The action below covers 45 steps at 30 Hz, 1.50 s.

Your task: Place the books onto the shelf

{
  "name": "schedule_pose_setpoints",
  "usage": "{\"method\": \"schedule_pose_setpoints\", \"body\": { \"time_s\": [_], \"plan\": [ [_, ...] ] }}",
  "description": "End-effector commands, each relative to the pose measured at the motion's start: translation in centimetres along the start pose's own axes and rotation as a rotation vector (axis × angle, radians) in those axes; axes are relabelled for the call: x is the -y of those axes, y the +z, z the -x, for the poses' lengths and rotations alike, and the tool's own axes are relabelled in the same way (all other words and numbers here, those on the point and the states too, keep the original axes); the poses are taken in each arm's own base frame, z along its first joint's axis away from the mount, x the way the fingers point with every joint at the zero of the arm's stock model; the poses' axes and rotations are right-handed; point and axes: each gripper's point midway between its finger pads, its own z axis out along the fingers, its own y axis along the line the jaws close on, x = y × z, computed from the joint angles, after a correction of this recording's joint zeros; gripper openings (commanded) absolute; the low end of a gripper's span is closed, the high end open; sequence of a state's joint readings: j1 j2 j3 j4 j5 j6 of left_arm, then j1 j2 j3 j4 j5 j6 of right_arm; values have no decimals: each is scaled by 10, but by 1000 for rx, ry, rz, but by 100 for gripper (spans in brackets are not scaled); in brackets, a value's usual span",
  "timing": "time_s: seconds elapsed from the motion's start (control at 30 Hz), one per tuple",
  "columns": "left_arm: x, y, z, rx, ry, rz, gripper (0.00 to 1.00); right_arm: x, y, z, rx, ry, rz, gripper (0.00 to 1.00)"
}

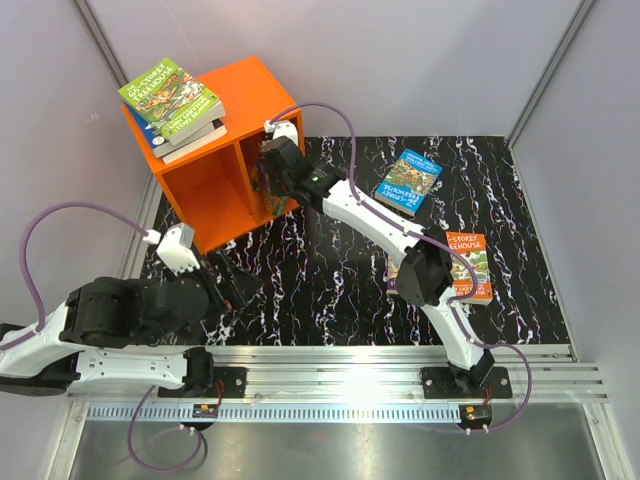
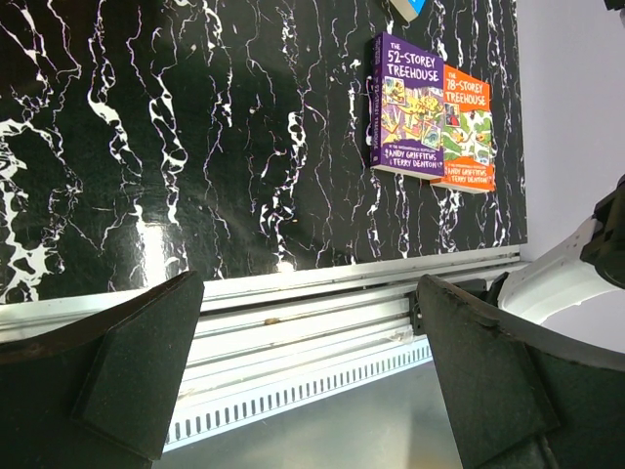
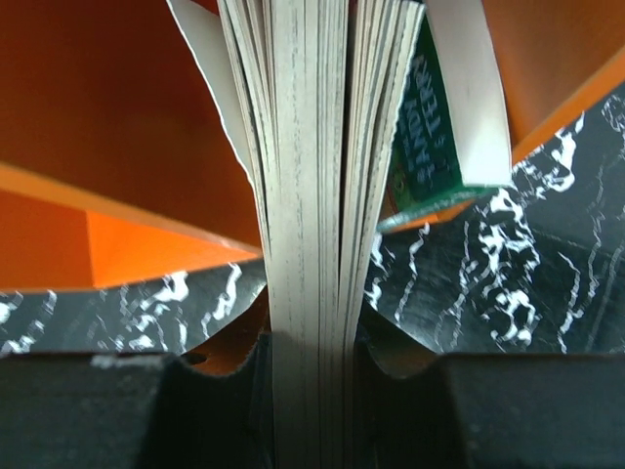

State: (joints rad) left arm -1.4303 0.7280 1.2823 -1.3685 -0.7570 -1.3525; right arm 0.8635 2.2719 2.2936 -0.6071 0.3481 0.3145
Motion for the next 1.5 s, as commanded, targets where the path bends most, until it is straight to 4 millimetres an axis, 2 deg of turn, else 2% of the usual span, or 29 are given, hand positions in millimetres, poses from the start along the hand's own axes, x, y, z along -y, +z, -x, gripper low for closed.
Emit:
{"method": "schedule_pose_setpoints", "body": {
  "time_s": [0.0,0.13,0.17,0.23,0.27,0.3,0.5,0.53,0.63,0.7,0.77,0.83,0.87,0.97,1.03,1.13,1.2,1.23,1.27,1.33,1.37,1.4,1.43,1.47],
  "plan": [
    [-38,-5,7,26,68,115,99,-8,-9,67,214,133,45,0],
    [-39,-4,3,18,65,120,99,-12,1,68,229,170,64,1],
    [-40,-3,3,17,67,123,99,-14,1,72,238,179,72,7],
    [-40,-3,2,15,65,123,99,-17,10,67,225,178,80,14],
    [-40,-3,2,14,65,124,99,-19,9,72,236,182,88,19],
    [-40,-3,2,13,62,123,99,-21,15,66,222,177,93,25],
    [-41,-2,1,16,55,126,99,-18,20,52,162,179,84,33],
    [-41,-2,1,16,54,127,99,-18,19,51,158,179,82,45],
    [-39,0,-1,16,44,118,99,-14,15,50,152,178,75,63],
    [-38,1,-2,15,46,117,99,-13,13,52,152,175,76,61],
    [-37,2,-3,14,46,113,99,-11,11,54,157,169,69,64],
    [-36,3,-3,14,50,112,99,-9,10,54,152,165,65,72],
    [-35,3,-3,14,48,109,99,-9,9,55,152,167,62,84],
    [-34,3,-4,14,51,109,99,-3,5,55,145,172,40,94],
    [-34,4,-4,13,50,108,99,1,-4,63,163,180,23,100],
    [-33,4,-5,10,48,107,99,11,-19,75,191,187,-5,100],
    [-32,4,-5,10,49,106,99,20,-36,90,228,199,-36,100],
    [-31,4,-5,10,50,107,99,26,-39,88,225,196,-54,100],
    [-31,4,-5,10,52,108,99,31,-56,101,258,206,-62,100],
    [-29,4,-3,12,52,106,99,39,-70,106,275,210,-80,100],
    [-29,4,-3,13,54,106,99,50,-86,109,289,215,-107,100],
    [-27,3,-2,14,56,105,99,56,-92,111,303,223,-110,100],
    [-27,3,-2,14,57,105,99,66,-88,91,262,217,-124,99],
    [-26,4,-2,14,61,106,99,85,-102,104,272,259,-84,100]
  ]
}}
